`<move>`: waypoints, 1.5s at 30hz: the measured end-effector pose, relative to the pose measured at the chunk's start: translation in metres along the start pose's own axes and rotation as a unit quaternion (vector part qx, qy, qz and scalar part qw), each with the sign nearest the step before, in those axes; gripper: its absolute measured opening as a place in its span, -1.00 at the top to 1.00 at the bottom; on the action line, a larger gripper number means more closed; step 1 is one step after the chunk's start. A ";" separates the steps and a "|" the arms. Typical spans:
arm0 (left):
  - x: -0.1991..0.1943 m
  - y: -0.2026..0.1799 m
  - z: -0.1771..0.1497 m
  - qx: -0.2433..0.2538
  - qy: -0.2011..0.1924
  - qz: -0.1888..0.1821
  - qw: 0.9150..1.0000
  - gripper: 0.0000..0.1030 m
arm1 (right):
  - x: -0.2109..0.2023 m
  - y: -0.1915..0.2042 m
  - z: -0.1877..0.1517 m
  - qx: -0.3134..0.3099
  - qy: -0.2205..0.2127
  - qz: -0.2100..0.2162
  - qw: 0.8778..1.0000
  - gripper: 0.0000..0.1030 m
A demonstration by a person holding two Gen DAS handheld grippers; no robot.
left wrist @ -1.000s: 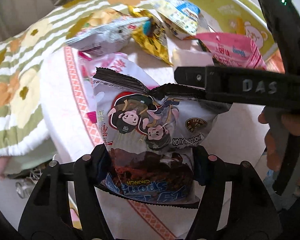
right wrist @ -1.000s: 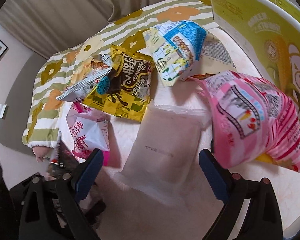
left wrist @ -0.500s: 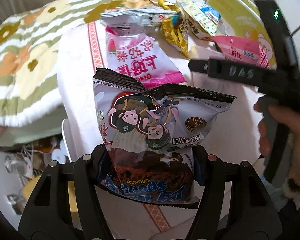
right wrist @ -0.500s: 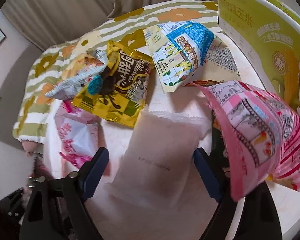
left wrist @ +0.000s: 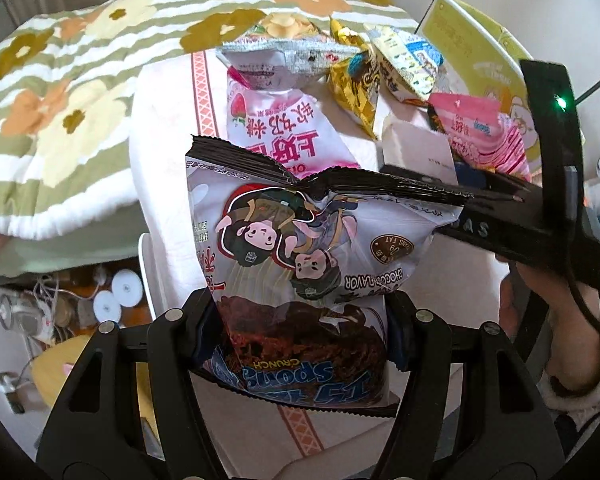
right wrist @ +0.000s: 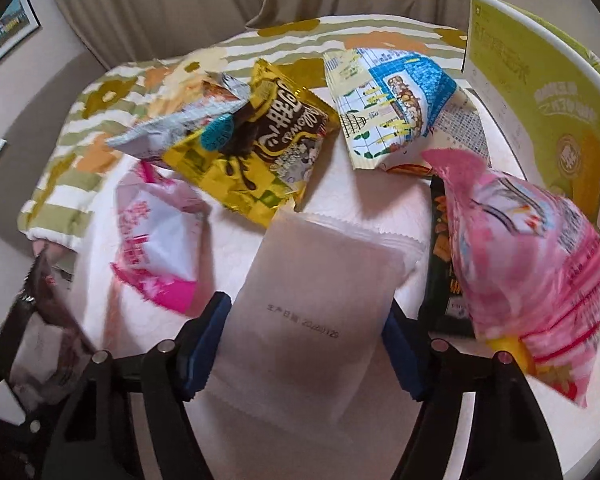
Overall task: Organize snacks
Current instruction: 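Grasp the white paper packet with the right tool while the left tool lifts the cookie bag, then carry both items over the yellow box and open both tools to drop them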
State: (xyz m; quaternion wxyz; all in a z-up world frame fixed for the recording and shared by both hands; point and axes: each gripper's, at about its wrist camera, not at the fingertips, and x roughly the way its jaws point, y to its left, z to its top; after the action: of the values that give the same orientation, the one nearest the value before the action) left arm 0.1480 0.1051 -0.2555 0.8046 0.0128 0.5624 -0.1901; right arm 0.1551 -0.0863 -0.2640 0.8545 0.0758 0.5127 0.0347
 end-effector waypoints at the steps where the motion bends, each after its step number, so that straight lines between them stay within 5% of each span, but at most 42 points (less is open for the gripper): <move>1: -0.003 0.000 0.001 -0.001 -0.002 0.000 1.000 -0.19 | -0.004 0.001 -0.001 -0.002 -0.001 0.004 1.000 -0.32; 19: -0.085 -0.022 0.047 -0.012 -0.095 0.018 0.995 -0.19 | -0.151 -0.017 0.031 -0.003 -0.113 0.086 0.990 -0.32; 34: -0.069 -0.201 0.146 -0.004 -0.143 -0.007 0.990 -0.19 | -0.220 -0.205 0.067 0.015 -0.148 0.072 0.986 -0.32; 45: -0.008 -0.318 0.200 -0.004 -0.100 -0.008 0.995 -0.19 | -0.213 -0.309 0.080 0.008 -0.111 0.092 0.989 -0.32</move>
State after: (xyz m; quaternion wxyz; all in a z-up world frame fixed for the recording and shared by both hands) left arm 0.2241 -0.2344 -0.1136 0.8551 -0.0139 0.4801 -0.1950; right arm 0.1191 -0.4276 -0.0930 0.8989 0.1329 0.4054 0.1000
